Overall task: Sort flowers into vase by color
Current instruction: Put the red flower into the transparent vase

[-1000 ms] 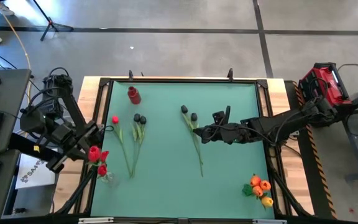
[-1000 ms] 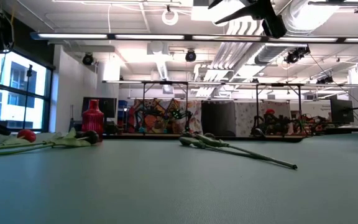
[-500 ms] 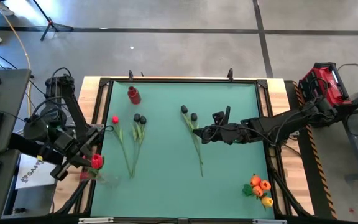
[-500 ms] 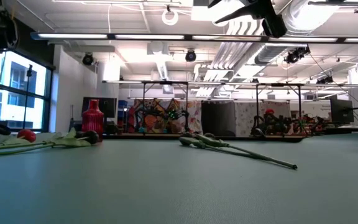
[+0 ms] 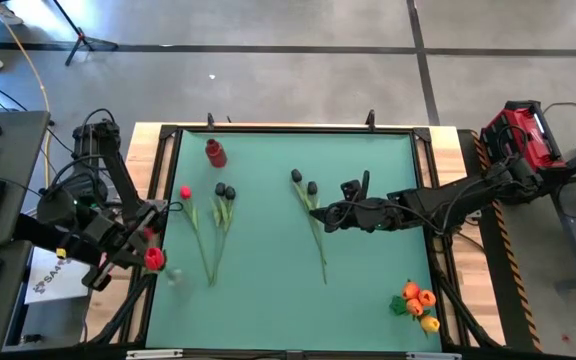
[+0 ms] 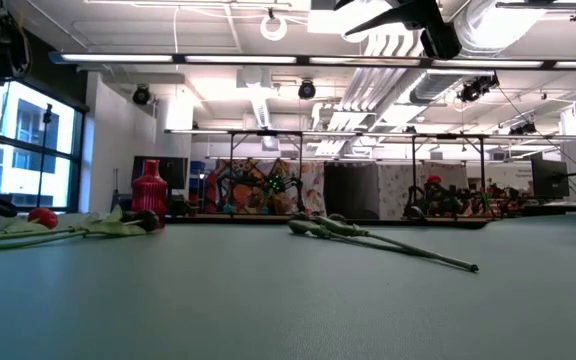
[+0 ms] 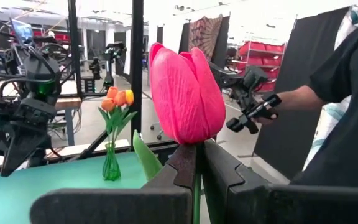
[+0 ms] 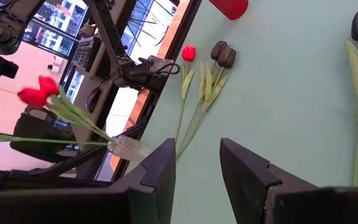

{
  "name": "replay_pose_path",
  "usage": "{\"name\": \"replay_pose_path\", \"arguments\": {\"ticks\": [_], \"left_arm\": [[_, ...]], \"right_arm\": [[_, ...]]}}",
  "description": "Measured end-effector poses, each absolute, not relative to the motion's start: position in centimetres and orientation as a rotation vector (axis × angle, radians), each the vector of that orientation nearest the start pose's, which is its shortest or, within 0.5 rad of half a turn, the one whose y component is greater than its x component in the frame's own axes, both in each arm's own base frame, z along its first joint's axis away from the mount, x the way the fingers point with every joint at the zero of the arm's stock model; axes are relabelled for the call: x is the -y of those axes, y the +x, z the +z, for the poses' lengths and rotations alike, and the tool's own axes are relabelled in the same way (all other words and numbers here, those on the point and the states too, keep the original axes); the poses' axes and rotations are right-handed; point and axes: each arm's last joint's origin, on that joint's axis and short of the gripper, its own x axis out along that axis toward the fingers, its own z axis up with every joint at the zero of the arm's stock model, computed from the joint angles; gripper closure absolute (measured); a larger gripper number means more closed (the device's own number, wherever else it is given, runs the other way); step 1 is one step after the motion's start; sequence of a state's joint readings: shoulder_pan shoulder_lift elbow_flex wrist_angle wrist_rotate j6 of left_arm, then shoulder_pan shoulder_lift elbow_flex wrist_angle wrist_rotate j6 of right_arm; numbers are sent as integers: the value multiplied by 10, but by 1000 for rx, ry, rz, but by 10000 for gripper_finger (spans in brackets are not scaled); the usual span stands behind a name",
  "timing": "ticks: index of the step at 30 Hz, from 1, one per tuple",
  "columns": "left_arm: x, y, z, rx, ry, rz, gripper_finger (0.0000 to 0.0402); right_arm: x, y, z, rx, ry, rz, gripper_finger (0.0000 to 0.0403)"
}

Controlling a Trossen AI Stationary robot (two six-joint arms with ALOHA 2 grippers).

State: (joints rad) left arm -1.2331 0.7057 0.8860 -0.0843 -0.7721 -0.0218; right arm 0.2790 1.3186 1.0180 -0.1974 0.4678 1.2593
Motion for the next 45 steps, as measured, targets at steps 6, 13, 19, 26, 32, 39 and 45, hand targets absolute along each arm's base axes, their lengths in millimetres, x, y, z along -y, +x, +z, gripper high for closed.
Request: {"name": "replay_pose_path", "arguments": {"ticks": [6,13,19,26,32,39,45], "left_arm": [[128,66,385,41,-94,-462,401],[136,69,380,21,-65,-464,401],[142,71,375,-8,-21,-463,401],[148,73,371,-22,2,-463,401],[148,73,364,-48,-37,-461,396],[147,74,364,-51,-84,-413,357],[146,74,365,-46,-95,-389,319]], "right_arm": [[-67,281,299,-279,1048,-443,289],[-67,281,299,-280,1048,-442,289],[-67,281,299,-287,1051,-434,289],[-67,281,299,-295,1055,-424,289],[-68,281,299,-297,1056,-422,289],[-68,281,299,-302,1057,-416,289],[-68,281,299,-304,1050,-414,289]]}}
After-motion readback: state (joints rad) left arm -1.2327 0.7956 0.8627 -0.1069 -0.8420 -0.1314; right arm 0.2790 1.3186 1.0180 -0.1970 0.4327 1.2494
